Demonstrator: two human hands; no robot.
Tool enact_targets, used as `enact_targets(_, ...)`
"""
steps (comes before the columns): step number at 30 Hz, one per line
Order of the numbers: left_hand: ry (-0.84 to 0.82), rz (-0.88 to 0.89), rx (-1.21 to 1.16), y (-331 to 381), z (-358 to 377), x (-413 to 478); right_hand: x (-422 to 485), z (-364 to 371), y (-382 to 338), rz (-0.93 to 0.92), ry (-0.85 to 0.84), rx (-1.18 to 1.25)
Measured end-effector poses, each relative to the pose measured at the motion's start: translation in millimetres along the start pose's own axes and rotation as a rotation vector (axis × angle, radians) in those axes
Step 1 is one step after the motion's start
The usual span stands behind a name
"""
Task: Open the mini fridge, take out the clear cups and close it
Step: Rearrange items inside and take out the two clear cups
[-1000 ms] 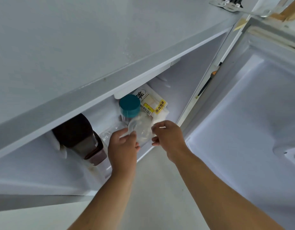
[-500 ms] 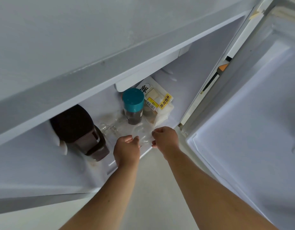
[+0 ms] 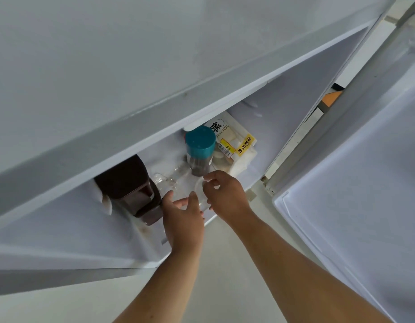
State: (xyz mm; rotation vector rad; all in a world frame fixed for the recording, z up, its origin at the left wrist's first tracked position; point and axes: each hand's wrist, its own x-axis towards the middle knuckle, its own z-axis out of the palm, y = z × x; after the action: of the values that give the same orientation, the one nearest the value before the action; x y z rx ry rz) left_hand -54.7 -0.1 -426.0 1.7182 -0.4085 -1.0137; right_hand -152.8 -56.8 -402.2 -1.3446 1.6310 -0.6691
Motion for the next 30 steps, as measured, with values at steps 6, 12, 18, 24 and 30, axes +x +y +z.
enact_targets(6, 0.052, -0.242, -0.201, 20, 23, 23, -1, 4, 2, 0.071, -0.029, 0.015)
enact_targets(12, 0.058, -0.163, -0.129, 27, 16, 9, -6, -4, 5, 0.103, -0.037, 0.081)
enact_targets(18, -0.045, -0.179, -0.276, 14, -2, -21, -14, -10, -16, 0.025, -0.093, 0.194)
enact_targets(24, -0.162, -0.208, -0.282, 31, 4, -15, -20, -27, -29, -0.206, 0.112, -0.097)
enact_targets(30, -0.237, 0.055, -0.137, 40, 7, -9, -14, -38, -34, -0.491, 0.141, -0.585)
